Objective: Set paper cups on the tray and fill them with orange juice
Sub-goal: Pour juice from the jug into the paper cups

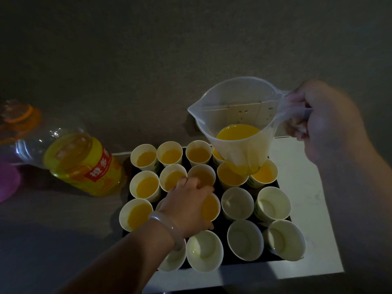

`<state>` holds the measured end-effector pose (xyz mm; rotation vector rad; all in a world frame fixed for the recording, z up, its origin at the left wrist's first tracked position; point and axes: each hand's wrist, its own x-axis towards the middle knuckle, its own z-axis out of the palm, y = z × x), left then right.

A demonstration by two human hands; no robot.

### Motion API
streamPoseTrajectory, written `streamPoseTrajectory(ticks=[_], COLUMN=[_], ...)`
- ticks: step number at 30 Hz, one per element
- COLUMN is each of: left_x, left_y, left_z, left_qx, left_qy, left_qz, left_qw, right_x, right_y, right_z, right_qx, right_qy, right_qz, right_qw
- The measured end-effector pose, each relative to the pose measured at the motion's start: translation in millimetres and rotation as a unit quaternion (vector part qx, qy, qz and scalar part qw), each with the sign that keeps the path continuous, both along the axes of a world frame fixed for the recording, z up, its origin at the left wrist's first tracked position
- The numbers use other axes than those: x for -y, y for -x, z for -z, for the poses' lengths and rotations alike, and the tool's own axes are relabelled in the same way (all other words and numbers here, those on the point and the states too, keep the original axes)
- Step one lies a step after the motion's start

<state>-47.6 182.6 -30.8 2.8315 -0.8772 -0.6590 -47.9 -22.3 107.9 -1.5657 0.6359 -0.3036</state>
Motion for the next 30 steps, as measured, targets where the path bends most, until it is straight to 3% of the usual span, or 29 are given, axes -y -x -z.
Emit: streamPoseTrajectory(ticks=[16, 26, 30], left_x=[27.7, 66.0, 70.8], left_y=[10.8, 24.1, 22.4], left_z=[-16.6, -6.1, -4.7], left_qx=[0.058, 0.093, 0.084], left_qy=[0.110, -0.047, -0.070], left_qz=[-0.040, -0.049, -0.053], left_qw=[0.991, 0.993, 0.993], right_x=[14.5, 21.8, 25.1], right_y=[2.3, 7.7, 6.1], right_z=[7.6, 7.3, 6.7], right_qx=[0.036, 0.012, 0.018], right_qy=[-0.012, -0.002, -0.010], right_qz=[-0.020, -0.022, -0.014], right_qw=[0.999, 1.000, 1.000])
